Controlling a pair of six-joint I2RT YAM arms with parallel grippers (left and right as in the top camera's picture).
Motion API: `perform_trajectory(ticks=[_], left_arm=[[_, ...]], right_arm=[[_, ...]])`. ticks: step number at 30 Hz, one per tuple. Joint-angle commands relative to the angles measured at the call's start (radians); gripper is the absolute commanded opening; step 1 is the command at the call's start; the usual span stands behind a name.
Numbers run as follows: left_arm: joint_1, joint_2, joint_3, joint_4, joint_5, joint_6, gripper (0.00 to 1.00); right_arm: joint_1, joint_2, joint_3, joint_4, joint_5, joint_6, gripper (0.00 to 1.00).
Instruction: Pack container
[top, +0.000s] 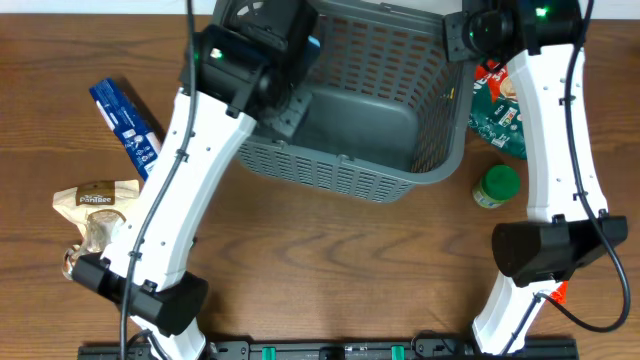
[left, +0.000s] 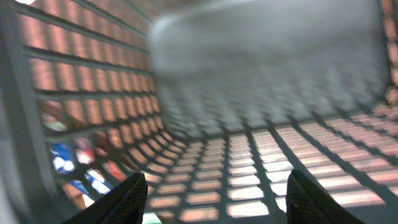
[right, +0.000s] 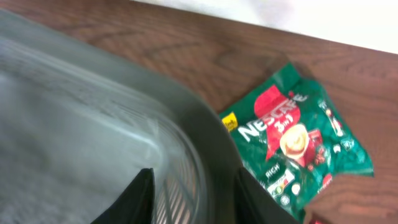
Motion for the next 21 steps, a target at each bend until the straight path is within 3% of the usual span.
perform_trajectory(ticks=[1,3,5,8,9,13,16,21], left_arm=[[0.059,-0.071,-0.004,0.03,-0.061,-0.024,0.57],[0.106,-0.097,-0.004,0.045,-0.062,-0.033,0.58],[0.165,-0.121,-0.004,0.048,-0.066,-0.058,0.58],[0.267,-0.149,-0.004,0.043,-0.075,-0.092,0.58],[0.296,-0.156,-0.004,0.043,-0.075,-0.095,0.58],[0.406,-0.177,-0.004,0.04,-0.075,-0.143,0.57],[0.465,-0.18,-0.004,0.023,-0.071,-0.209,0.57],[0.507,-0.18,-0.004,0.011,-0.071,-0.218,0.58]], right_arm=[[0.017,-0.05,0.128,-0.069,-0.004,0.033,0.43],[0.017,-0.073,0.209,-0.164,-0.008,0.05,0.4],[0.017,-0.095,0.278,-0.266,-0.024,0.079,0.26],[0.017,-0.135,0.35,-0.404,-0.12,0.095,0.13],[0.017,-0.159,0.341,-0.403,-0.179,0.099,0.03],[0.028,-0.243,0.306,-0.403,-0.402,0.126,0.01],[0.065,-0.277,0.263,-0.403,-0.457,0.163,0.01],[0.192,-0.299,0.102,-0.402,-0.456,0.161,0.01]])
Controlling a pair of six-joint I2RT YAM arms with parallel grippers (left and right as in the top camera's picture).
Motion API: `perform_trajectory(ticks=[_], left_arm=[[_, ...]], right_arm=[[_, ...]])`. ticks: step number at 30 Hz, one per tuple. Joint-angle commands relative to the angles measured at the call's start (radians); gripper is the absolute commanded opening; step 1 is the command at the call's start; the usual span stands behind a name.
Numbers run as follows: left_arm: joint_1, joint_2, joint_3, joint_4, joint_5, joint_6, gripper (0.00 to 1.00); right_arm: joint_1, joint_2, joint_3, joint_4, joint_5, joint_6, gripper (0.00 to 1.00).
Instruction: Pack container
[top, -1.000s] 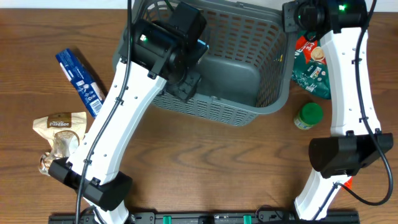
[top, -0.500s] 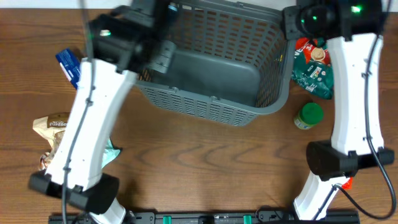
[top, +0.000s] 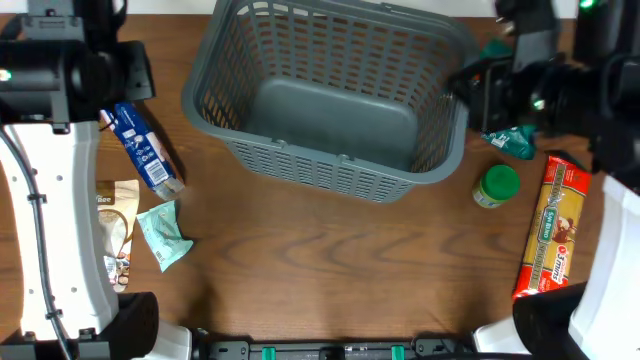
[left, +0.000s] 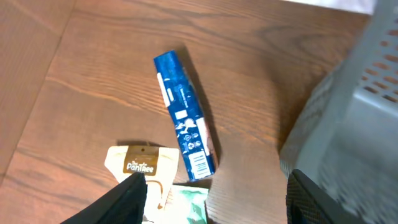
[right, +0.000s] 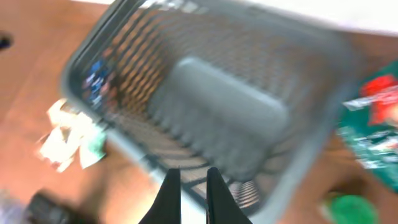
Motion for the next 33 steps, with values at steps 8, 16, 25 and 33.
perform_trajectory(ticks=[8,16,25,33], left_arm=[[0.062,-0.006,-0.002,-0.009,-0.004,-0.032,0.57],[0.069,-0.006,-0.002,-0.016,-0.004,-0.032,0.58],[0.069,-0.006,-0.002,-0.016,-0.004,-0.032,0.58],[0.069,-0.006,-0.002,-0.018,-0.004,-0.032,0.57]], right_arm=[[0.233,0.012,-0.427,-0.006,0.037,-0.055,0.01],[0.253,-0.062,-0.563,-0.006,0.028,-0.076,0.01],[0.253,-0.159,-0.657,-0.006,0.036,-0.079,0.01],[0.249,-0.15,-0.777,0.021,0.193,-0.079,0.01]])
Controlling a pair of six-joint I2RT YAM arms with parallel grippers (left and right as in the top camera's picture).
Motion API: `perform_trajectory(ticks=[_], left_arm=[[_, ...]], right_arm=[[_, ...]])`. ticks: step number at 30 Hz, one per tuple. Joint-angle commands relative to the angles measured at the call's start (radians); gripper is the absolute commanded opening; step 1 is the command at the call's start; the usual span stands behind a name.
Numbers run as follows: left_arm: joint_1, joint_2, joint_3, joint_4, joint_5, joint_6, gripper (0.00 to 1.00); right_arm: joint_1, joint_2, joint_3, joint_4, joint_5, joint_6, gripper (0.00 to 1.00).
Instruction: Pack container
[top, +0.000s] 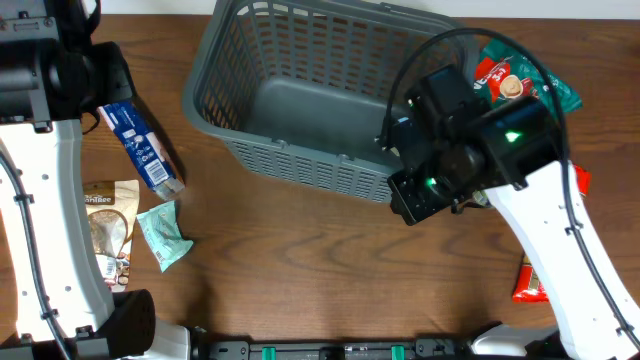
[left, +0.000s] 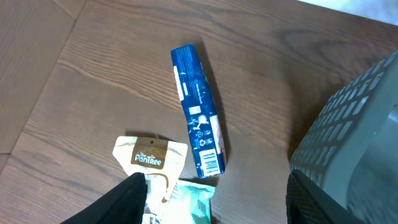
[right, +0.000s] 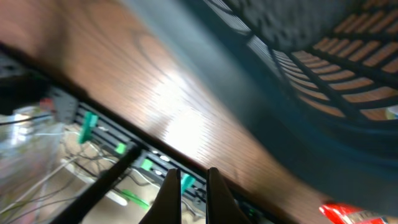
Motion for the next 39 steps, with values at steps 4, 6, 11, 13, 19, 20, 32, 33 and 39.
perform_trajectory(ticks=[4,6,11,13,19,20,32,33,39], left_arm=[[0.005,-0.006,-0.002,-0.006,-0.005,-0.005,0.58],[0.005,-0.006,-0.002,-0.007,-0.005,-0.005,0.58],[0.005,-0.006,-0.002,-0.008,-0.005,-0.005,0.57],[0.005,-0.006,-0.002,-0.007,-0.005,-0.005,0.58],[0.005,-0.006,-0.002,-0.007,-0.005,-0.005,0.57],[0.005,-0.006,-0.002,-0.007,-0.005,-0.005,0.58],[0.005,-0.006,-0.002,-0.016,-0.005,-0.005,0.58],[0.005,-0.006,-0.002,-0.018,-0.005,-0.005,0.57],[0.005,-0.006,-0.002,-0.025,-0.005,-0.005,0.57]], right_arm=[[-0.006,0.01,-0.044,0.075,0.116,-0.019,0.01],[-0.016,0.01,-0.044,0.099,0.125,-0.024,0.01],[-0.053,0.013,-0.045,0.159,0.132,-0.039,0.01],[-0.065,0.013,-0.045,0.174,0.139,-0.039,0.01],[-0.088,0.022,-0.045,0.19,0.15,-0.042,0.01],[-0.09,0.025,-0.045,0.19,0.15,-0.042,0.01],[0.039,0.086,-0.045,0.223,0.007,-0.108,0.01],[0.045,0.089,-0.045,0.232,0.006,-0.104,0.01],[0.05,0.103,-0.045,0.274,0.006,-0.11,0.01]])
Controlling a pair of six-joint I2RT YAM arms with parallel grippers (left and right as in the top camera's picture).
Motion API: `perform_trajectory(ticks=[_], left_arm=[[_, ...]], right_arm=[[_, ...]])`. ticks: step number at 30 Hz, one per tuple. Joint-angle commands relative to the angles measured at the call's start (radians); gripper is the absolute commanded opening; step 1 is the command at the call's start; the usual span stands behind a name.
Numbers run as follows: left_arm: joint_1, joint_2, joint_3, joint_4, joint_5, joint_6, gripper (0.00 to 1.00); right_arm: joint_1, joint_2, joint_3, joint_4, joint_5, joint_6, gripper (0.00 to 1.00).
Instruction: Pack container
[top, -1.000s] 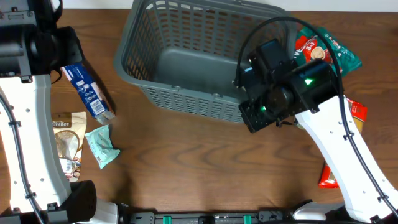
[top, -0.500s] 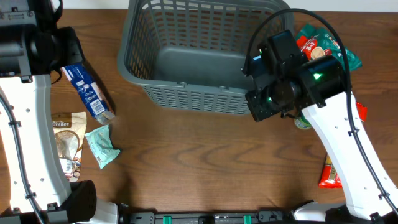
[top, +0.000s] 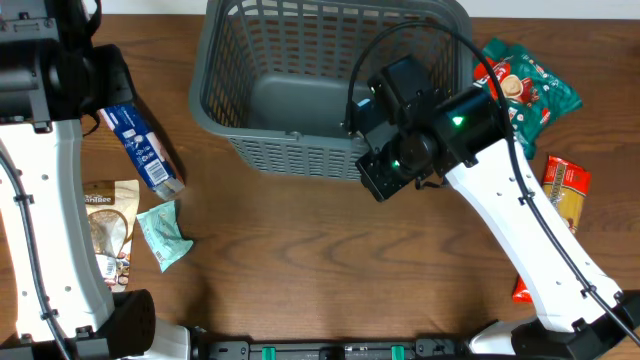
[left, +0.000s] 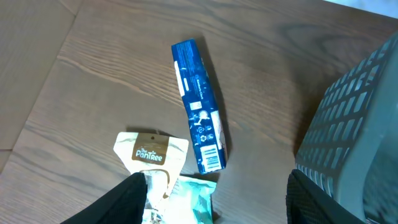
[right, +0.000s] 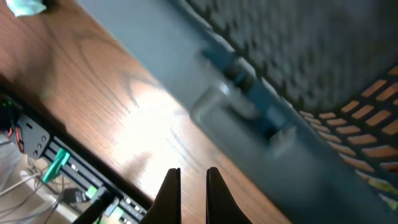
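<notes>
The grey mesh basket (top: 300, 100) stands at the back middle with nothing showing inside it. My left gripper (left: 221, 202) hangs open, high over the table's left side. Below it lie a blue packet (left: 199, 130), a Pantree pouch (left: 152, 155) and a teal sachet (left: 194, 205), with the basket's wall (left: 354, 143) to the right. My right gripper (right: 191, 186) is shut on nothing, low over the wood just in front of the basket's front wall (right: 249, 112). In the overhead view the right arm (top: 420, 135) covers the basket's front right corner.
A green Nescafe bag (top: 528, 90) lies right of the basket. A pasta packet (top: 565, 190) and a red wrapper (top: 524, 288) lie further down the right side. The blue packet (top: 140, 150), pouch (top: 100, 215) and sachet (top: 163, 235) sit along the left. The table's front rail (right: 56, 168) is close.
The basket has turned, so its front wall lies more level and its right corner sits further back. My right arm has shifted left along that wall. The left arm has not moved.
My left gripper was open inside the basket and the right one was at the basket's right rim by the Nescafe bag. Then the left hung over the blue packet and the right was shut above the basket. Later the right was low at the front corner, and now the basket is turned.
</notes>
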Motion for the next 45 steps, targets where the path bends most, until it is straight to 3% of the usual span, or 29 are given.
perform_trajectory(ticks=[1,13,45], left_arm=[[0.005,-0.006,-0.002,-0.006,-0.005,-0.005,0.58],[0.005,-0.006,-0.002,-0.007,-0.005,-0.005,0.58],[0.005,-0.006,-0.002,-0.007,-0.005,-0.005,0.58]], right_arm=[[0.006,0.018,0.0,0.019,-0.012,-0.03,0.01],[0.008,0.103,0.0,0.087,-0.011,-0.155,0.01],[0.053,0.109,0.001,0.267,-0.019,-0.192,0.02]])
